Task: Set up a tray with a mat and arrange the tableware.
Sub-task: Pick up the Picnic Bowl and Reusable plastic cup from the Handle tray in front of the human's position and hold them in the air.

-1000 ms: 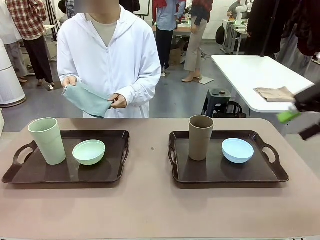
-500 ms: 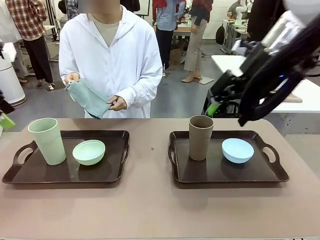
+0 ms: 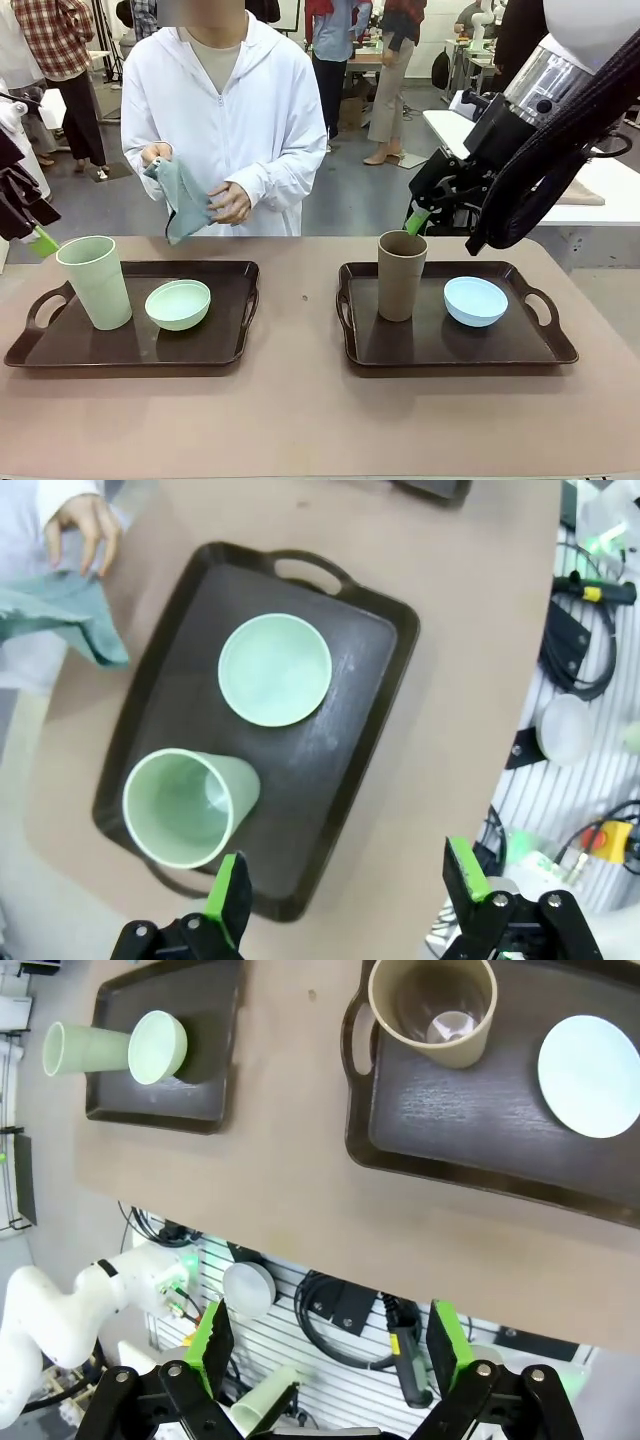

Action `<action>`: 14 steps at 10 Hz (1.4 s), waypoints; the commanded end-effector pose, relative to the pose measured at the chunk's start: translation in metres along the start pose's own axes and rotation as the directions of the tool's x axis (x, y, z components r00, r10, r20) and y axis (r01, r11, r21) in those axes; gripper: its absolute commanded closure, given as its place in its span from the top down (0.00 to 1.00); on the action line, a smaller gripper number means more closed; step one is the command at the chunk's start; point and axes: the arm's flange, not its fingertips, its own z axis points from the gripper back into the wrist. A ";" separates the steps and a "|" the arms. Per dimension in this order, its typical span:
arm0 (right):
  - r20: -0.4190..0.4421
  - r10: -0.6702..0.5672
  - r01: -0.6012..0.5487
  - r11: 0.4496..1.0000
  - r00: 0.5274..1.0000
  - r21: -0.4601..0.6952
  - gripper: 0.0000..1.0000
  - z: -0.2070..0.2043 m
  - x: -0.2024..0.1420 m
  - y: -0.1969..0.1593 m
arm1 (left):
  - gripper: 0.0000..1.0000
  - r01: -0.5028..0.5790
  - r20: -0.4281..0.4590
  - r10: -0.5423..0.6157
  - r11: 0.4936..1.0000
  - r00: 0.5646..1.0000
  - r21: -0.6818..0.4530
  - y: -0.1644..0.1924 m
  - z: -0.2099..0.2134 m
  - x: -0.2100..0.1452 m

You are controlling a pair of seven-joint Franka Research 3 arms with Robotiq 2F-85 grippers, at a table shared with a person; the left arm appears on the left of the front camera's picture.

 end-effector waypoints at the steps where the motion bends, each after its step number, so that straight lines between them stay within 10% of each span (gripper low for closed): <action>1: -0.006 -0.005 0.005 1.000 1.000 -0.007 1.00 -0.004 0.002 -0.001 | 1.00 -0.007 -0.012 0.007 1.000 1.000 0.014 -0.002 0.001 -0.004; 5: -0.057 0.082 -0.089 0.985 0.995 -0.145 1.00 -0.050 0.033 0.051 | 1.00 0.177 0.108 -0.159 0.967 0.981 -0.183 0.056 0.013 -0.003; 10: -0.112 0.143 -0.162 0.971 0.983 -0.179 1.00 -0.127 0.105 0.131 | 1.00 0.407 0.224 -0.389 0.912 0.894 -0.040 0.097 -0.022 -0.005; 14: -0.148 0.213 -0.234 0.962 0.966 -0.143 1.00 -0.161 0.129 0.170 | 1.00 0.309 0.176 -0.286 0.944 0.942 -0.119 0.091 -0.028 0.020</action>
